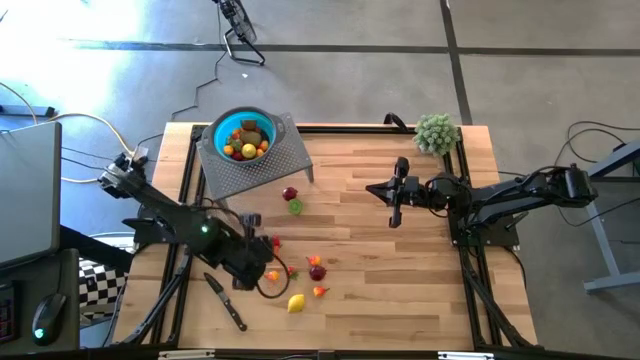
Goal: Pick & Place Fruit
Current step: Put the orange pear into the blue strainer bowl on the shelf
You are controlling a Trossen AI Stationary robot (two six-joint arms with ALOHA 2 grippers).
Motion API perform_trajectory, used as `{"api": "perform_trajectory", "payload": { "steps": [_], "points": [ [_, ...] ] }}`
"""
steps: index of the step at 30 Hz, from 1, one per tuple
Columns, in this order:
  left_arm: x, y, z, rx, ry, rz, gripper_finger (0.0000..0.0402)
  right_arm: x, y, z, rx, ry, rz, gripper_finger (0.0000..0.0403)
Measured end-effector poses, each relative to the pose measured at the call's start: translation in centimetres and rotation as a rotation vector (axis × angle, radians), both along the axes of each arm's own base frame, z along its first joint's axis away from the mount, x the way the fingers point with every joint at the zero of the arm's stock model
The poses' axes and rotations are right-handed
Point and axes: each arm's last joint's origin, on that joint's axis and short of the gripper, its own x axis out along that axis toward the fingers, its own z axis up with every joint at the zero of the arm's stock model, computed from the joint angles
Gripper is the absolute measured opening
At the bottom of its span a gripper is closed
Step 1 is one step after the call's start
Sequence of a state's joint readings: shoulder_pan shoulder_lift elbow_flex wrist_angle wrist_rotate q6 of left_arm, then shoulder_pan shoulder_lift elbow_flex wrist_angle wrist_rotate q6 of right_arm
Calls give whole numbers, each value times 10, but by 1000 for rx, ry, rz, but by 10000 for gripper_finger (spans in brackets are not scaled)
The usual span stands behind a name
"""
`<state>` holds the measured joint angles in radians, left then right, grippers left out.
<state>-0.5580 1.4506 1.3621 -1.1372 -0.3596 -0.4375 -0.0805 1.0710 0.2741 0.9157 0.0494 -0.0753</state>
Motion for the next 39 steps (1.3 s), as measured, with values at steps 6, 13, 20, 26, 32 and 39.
{"api": "perform_trajectory", "payload": {
  "steps": [6,13,20,26,32,39],
  "points": [
    [7,-8,-43,-130,-55,-118,1,0,0,0,3,0,0,2],
    [7,-10,-75,-183,-61,-183,0,0,0,0,6,-1,1,2],
    [10,1,-94,-181,-75,-175,0,0,0,0,26,-4,3,2],
    [21,24,-98,-246,-63,-165,0,0,0,0,26,-3,3,2],
    [29,31,-95,-323,-89,-195,0,0,0,0,22,-4,2,2],
    [26,31,-97,-378,-51,-98,0,0,0,0,20,-3,-1,2]
  ]
}}
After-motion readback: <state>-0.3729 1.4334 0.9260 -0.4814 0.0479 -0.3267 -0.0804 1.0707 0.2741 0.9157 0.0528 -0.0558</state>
